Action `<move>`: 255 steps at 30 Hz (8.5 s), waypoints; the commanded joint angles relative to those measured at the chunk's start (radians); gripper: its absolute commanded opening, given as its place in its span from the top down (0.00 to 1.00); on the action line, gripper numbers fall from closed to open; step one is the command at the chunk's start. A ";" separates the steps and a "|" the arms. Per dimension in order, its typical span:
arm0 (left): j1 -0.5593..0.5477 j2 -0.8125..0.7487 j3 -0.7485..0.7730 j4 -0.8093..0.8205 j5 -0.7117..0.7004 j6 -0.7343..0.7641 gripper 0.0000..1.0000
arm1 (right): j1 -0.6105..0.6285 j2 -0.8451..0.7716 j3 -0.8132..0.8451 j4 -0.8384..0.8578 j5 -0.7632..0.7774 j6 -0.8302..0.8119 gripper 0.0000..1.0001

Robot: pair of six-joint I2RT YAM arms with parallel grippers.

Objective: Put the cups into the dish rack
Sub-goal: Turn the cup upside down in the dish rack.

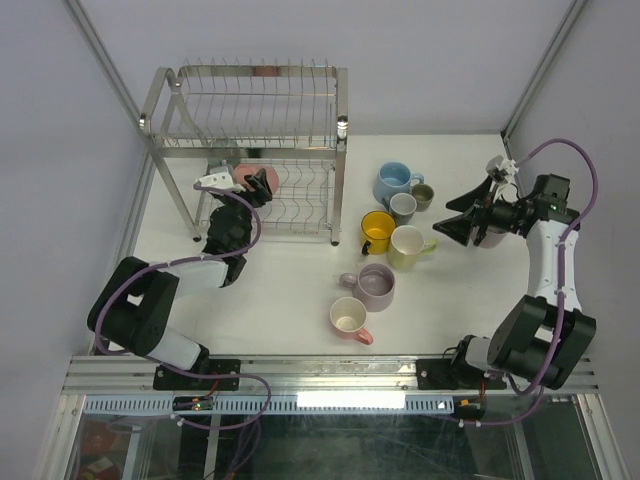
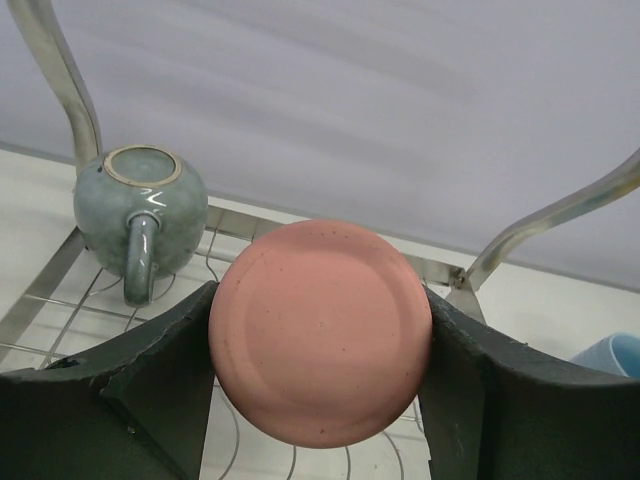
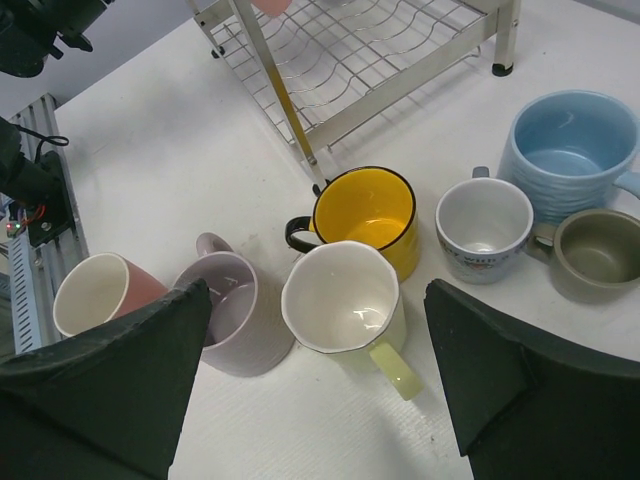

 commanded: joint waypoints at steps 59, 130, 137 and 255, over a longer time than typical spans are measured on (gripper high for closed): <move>0.023 0.259 0.172 0.105 -0.022 0.015 1.00 | 0.154 -0.079 0.014 0.074 0.172 0.082 0.14; 0.109 0.520 0.725 -0.501 -0.286 -0.344 0.26 | 0.171 -0.102 -0.004 0.090 0.172 0.094 0.14; 0.109 0.519 0.721 -0.499 -0.275 -0.334 0.24 | 0.171 -0.102 -0.005 0.092 0.170 0.094 0.14; 0.247 0.492 0.372 -0.002 0.548 -0.117 0.93 | 0.179 -0.130 -0.021 0.103 0.158 0.094 0.14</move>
